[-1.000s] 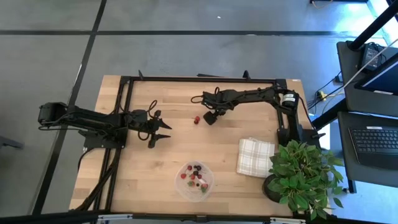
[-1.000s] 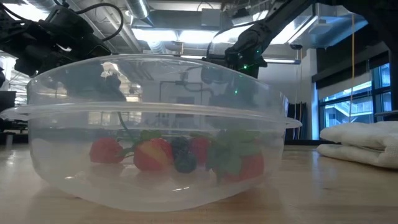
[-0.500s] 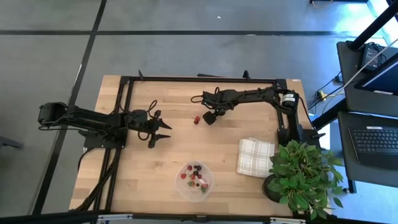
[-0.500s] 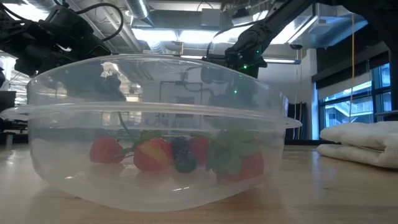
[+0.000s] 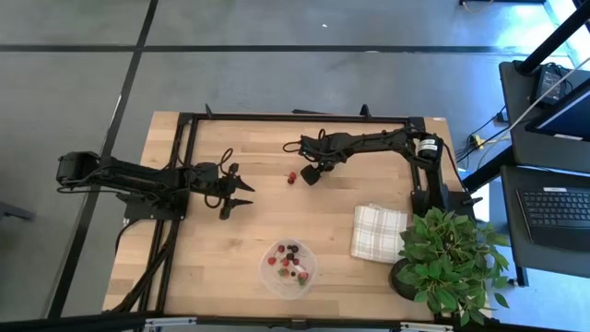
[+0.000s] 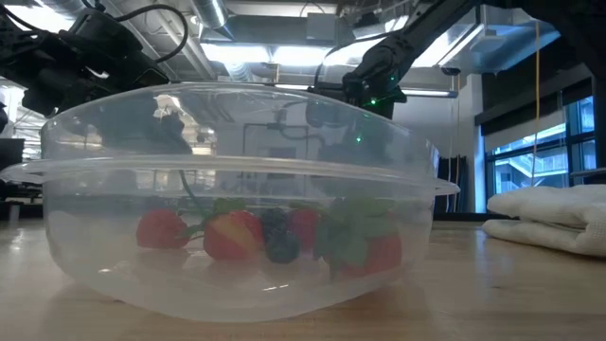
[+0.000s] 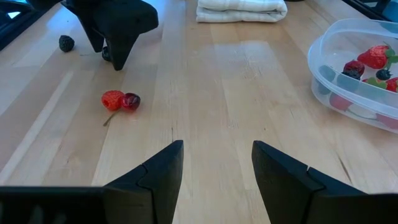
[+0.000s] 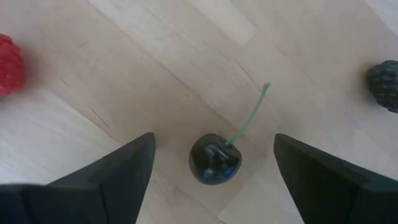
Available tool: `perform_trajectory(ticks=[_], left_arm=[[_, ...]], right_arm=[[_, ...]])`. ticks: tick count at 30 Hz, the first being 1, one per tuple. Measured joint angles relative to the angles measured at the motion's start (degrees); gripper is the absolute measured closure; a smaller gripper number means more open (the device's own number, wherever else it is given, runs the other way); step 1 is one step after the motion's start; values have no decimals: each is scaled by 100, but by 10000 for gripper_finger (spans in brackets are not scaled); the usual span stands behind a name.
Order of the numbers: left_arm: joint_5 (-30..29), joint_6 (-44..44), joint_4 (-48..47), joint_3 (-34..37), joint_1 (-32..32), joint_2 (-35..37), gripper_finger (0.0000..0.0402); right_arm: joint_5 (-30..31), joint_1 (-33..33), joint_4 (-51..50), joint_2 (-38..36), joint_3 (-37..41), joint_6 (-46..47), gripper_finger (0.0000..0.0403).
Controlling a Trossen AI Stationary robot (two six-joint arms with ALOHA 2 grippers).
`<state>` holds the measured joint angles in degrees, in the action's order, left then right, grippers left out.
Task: Pick and placing Produce into tupperware
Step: Put the black cherry in the bottom transparent bin
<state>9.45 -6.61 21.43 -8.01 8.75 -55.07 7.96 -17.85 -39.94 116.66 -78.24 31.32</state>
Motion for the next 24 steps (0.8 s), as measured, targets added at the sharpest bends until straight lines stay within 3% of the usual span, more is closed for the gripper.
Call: perform_trajectory(ticks=[24], left_arm=[[0,0,0,2,0,0,217]], right_arm=[[-334,0,1,0,0,1,217]])
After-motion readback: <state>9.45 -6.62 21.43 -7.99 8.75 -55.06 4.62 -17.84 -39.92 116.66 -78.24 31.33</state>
